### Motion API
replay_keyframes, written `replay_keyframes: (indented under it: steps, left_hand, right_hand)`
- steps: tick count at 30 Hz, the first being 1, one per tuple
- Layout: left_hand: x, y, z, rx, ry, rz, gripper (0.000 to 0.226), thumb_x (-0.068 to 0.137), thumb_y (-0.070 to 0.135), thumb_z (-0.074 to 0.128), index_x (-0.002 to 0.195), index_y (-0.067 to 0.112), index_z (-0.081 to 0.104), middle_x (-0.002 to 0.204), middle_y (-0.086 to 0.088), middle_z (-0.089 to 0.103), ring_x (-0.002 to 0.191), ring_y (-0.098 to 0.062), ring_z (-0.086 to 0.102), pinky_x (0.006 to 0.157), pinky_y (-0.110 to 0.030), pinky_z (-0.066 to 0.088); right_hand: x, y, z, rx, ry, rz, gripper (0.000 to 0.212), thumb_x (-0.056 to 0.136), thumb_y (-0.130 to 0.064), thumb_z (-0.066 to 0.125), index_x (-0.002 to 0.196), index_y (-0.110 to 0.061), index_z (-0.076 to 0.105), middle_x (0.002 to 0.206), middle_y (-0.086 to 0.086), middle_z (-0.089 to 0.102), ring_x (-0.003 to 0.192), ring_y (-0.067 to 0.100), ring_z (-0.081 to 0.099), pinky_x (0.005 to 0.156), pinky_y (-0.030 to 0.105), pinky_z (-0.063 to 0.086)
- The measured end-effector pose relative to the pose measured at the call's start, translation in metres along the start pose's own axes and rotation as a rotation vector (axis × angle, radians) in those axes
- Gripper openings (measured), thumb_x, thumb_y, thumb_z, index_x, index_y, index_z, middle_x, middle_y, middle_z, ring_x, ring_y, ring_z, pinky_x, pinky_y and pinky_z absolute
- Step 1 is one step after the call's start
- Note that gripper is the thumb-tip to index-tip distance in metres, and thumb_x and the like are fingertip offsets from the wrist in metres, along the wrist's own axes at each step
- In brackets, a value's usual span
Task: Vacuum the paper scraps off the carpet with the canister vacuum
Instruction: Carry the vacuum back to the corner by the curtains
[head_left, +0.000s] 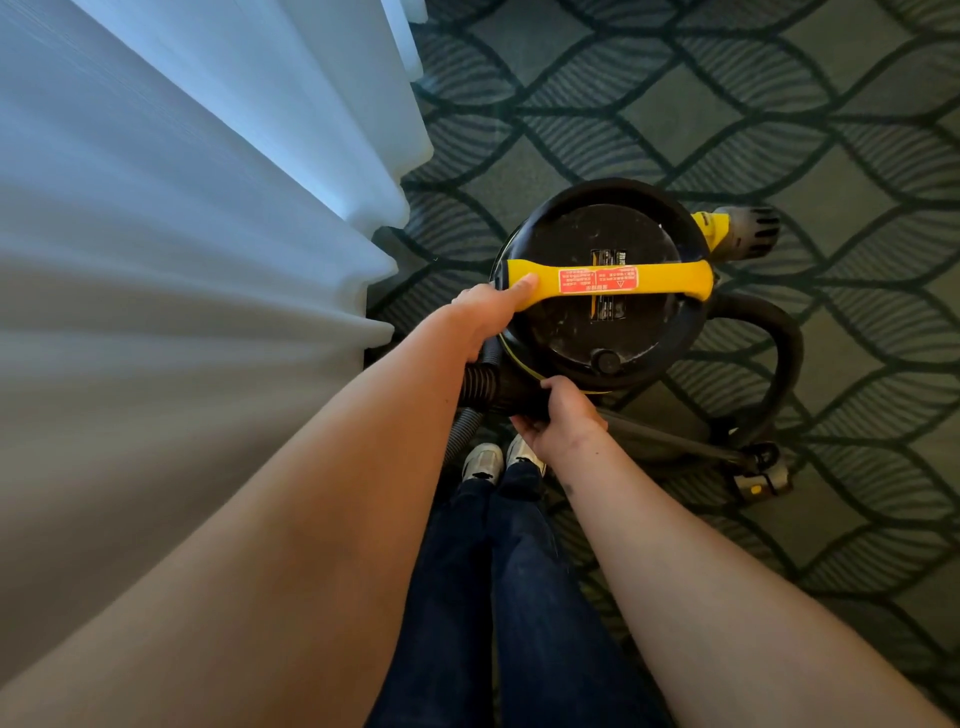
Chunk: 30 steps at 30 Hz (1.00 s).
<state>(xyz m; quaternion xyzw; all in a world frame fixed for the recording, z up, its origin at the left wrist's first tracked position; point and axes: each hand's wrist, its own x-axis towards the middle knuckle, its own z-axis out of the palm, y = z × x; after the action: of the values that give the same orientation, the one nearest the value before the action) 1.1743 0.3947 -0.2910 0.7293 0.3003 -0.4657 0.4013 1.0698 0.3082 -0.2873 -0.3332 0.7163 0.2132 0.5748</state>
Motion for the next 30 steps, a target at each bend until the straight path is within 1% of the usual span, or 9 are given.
replay_keyframes:
  steps: [4,8,13,19,21,24,27,28,30]
  left_hand:
    - [0.002,-0.002,-0.004,-0.006,-0.045,-0.006,0.092,0.083,0.068,0.054,0.152,0.014,0.026,0.159,-0.007,0.018,0.144,-0.032,0.022,0.112,-0.053,0.026]
    - [0.004,-0.005,-0.007,-0.031,-0.081,0.013,0.103,0.072,0.075,0.057,0.152,0.018,0.026,0.16,-0.005,0.017,0.145,-0.031,0.018,0.114,-0.056,0.023]
    - [0.003,-0.007,-0.004,-0.011,-0.021,0.067,0.093,0.083,0.071,0.051,0.152,0.016,0.022,0.162,-0.003,0.012,0.148,-0.03,0.009,0.115,-0.057,0.021]
    - [-0.003,-0.004,0.009,-0.009,0.01,0.043,0.1,0.073,0.08,0.042,0.151,0.018,0.029,0.158,-0.004,0.025,0.147,-0.031,0.018,0.115,-0.056,0.02]
    - [-0.006,-0.001,0.011,0.03,0.034,0.011,0.094,0.078,0.078,0.038,0.151,0.02,0.027,0.157,-0.006,0.027,0.145,-0.032,0.02,0.115,-0.056,0.021]
    - [-0.017,0.01,0.014,0.119,0.146,-0.038,0.086,0.088,0.07,0.037,0.151,0.014,0.024,0.154,-0.011,0.029,0.143,-0.034,0.024,0.114,-0.053,0.025]
    - [-0.035,0.027,0.024,0.185,0.304,-0.062,0.075,0.097,0.05,0.043,0.152,0.008,0.014,0.156,-0.012,0.02,0.145,-0.032,0.016,0.116,-0.048,0.022]
    - [-0.042,0.032,0.028,0.202,0.335,-0.064,0.075,0.098,0.039,0.048,0.153,0.008,0.007,0.158,-0.011,0.015,0.146,-0.031,0.012,0.116,-0.046,0.02]
    - [-0.057,0.041,0.037,0.255,0.369,-0.069,0.092,0.092,0.015,0.058,0.153,0.01,-0.011,0.159,-0.011,0.006,0.147,-0.03,0.006,0.116,-0.045,0.018]
  right_hand:
    - [0.002,0.001,0.003,-0.001,-0.009,-0.003,0.059,0.085,-0.007,0.064,0.136,-0.01,0.034,0.125,0.026,0.053,0.095,0.038,0.064,0.037,0.034,0.052]
    - [0.003,0.005,0.005,-0.011,-0.024,0.005,0.059,0.085,-0.006,0.064,0.136,-0.01,0.034,0.124,0.026,0.054,0.093,0.038,0.064,0.041,0.035,0.053]
    - [0.009,0.012,0.008,-0.006,-0.014,0.015,0.06,0.084,-0.008,0.066,0.136,-0.011,0.035,0.122,0.026,0.054,0.09,0.038,0.064,0.04,0.035,0.053]
    - [0.009,0.012,0.004,-0.007,-0.039,0.003,0.061,0.081,-0.01,0.067,0.134,-0.01,0.038,0.123,0.025,0.053,0.092,0.039,0.064,0.036,0.036,0.052]
    - [0.006,0.011,0.001,0.002,-0.033,-0.007,0.062,0.081,-0.009,0.068,0.134,-0.01,0.037,0.124,0.026,0.052,0.093,0.039,0.063,0.036,0.036,0.052]
    - [-0.002,0.011,-0.005,0.026,-0.031,-0.023,0.062,0.082,-0.007,0.068,0.134,-0.011,0.034,0.124,0.026,0.051,0.094,0.039,0.063,0.036,0.034,0.052]
    - [-0.012,0.008,-0.015,0.058,-0.025,-0.025,0.065,0.084,-0.006,0.066,0.135,-0.015,0.027,0.126,0.027,0.049,0.093,0.038,0.061,0.043,0.036,0.053]
    - [-0.014,0.006,-0.018,0.068,-0.023,-0.025,0.066,0.085,-0.005,0.066,0.136,-0.016,0.024,0.127,0.028,0.048,0.091,0.037,0.061,0.045,0.039,0.052]
    - [-0.019,0.001,-0.025,0.092,-0.025,-0.025,0.066,0.086,-0.004,0.065,0.135,-0.016,0.023,0.128,0.028,0.047,0.081,0.035,0.06,0.046,0.04,0.051]
